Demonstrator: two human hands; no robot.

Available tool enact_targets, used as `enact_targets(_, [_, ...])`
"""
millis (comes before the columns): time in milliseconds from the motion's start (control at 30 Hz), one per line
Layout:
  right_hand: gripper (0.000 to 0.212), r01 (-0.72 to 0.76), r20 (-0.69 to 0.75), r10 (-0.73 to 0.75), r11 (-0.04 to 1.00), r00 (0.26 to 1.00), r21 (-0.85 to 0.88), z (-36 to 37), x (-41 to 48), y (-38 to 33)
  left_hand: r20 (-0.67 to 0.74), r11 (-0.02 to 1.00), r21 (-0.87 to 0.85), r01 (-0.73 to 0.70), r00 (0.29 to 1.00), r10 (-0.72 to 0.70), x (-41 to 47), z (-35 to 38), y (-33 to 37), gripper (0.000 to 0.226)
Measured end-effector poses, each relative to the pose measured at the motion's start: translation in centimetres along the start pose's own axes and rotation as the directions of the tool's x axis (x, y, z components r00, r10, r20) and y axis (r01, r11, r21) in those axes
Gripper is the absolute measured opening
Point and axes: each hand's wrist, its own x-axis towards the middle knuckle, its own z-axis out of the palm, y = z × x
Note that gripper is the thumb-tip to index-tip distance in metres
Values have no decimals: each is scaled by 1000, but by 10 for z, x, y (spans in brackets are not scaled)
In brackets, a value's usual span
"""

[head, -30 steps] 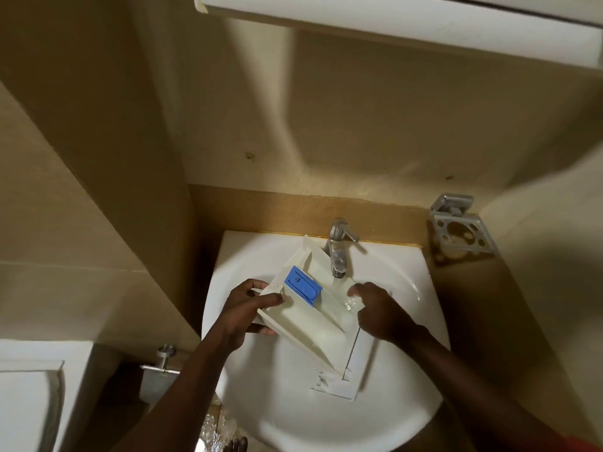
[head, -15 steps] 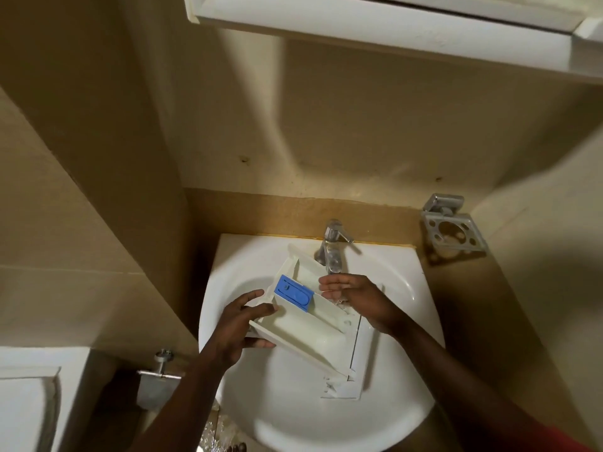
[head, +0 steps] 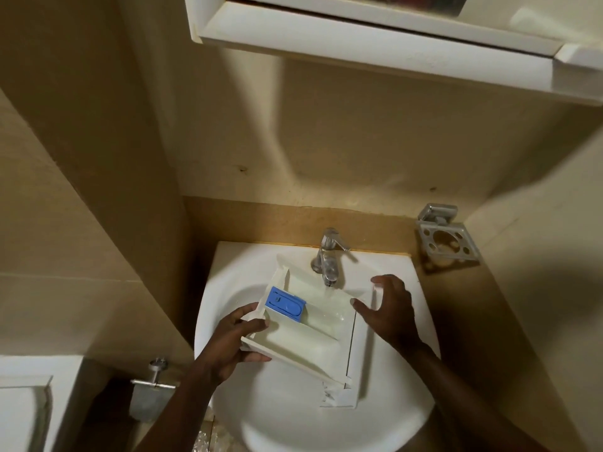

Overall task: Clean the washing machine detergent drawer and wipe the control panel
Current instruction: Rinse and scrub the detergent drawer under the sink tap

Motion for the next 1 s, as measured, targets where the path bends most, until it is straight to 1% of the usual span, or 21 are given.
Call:
enact_targets(33, [66,-169,84,160,979,984,112,0,-4,-2,-6,1000,-13,2,1000,-2,-1,-1,-3,45])
enact_targets(67, [74,-332,234,284,922,930,199,0,-10,-5,-15,1000,-27,6,1000,-6,-4,0,-7,44])
enact_targets(100, [76,-455,384,342,852,858,259,2,-15,-6,-23,999,-42,10,1000,-11,-6,1,-11,43])
enact_targets(133, [72,-541,496,356,786,792,300,4,-20,-8,-31,998,-58,19,999,-21,-9,2,-15,42])
enact_targets(167, [65,-583,558,345,743,755,330,7,-24,-10,-31,997,-78,28,999,-30,-12,2,-19,42])
enact_targets(200, [60,-572,570,327,753,754,325,10,-27,-12,-29,994,-99,37,999,-40,-15,0,-23,43])
enact_targets(233, [58,-529,547,310,793,778,303,14,-30,-15,-18,992,-119,44,999,-47,-18,-1,-26,44])
enact_targets(300, [65,-439,460,299,868,836,233,16,-33,-23,35,990,-124,59,998,-55,-24,-6,-25,53])
enact_targets(333, [66,-415,420,299,883,857,217,14,-35,-28,59,993,-97,71,996,-66,-26,-8,-22,60])
enact_targets(400, [66,-380,373,282,897,884,223,9,-40,-33,89,996,13,93,992,-93,-27,-11,-13,81])
enact_targets(467, [66,-348,336,263,911,904,224,5,-45,-34,79,989,112,92,992,-101,-27,-10,-4,91])
enact_targets(533, [64,-329,297,258,918,919,220,2,-50,-38,76,979,187,81,992,-97,-26,-5,5,87])
enact_targets(600, [61,-326,278,257,914,926,242,-2,-53,-40,91,967,249,62,992,-87,-27,7,12,66])
enact_targets(633, [60,-327,267,260,911,928,250,-4,-53,-42,91,964,261,50,993,-76,-26,12,13,59])
enact_targets(667, [60,-326,251,265,913,931,247,-6,-53,-44,80,960,278,39,995,-64,-25,16,15,59])
enact_targets(767, [62,-322,196,281,918,940,232,-7,-54,-45,0,942,337,4,1000,-4,-18,23,12,70])
enact_targets(867, [62,-321,211,277,923,937,214,-6,-61,-48,-62,932,356,-59,994,87,-17,28,10,60])
enact_targets(967, [49,-293,276,241,942,930,162,-11,-53,-44,-85,943,311,-114,986,147,-12,24,8,57])
enact_targets(1000, [47,-269,258,222,950,940,161,-15,-45,-44,-89,945,305,-121,984,155,-10,21,7,58])
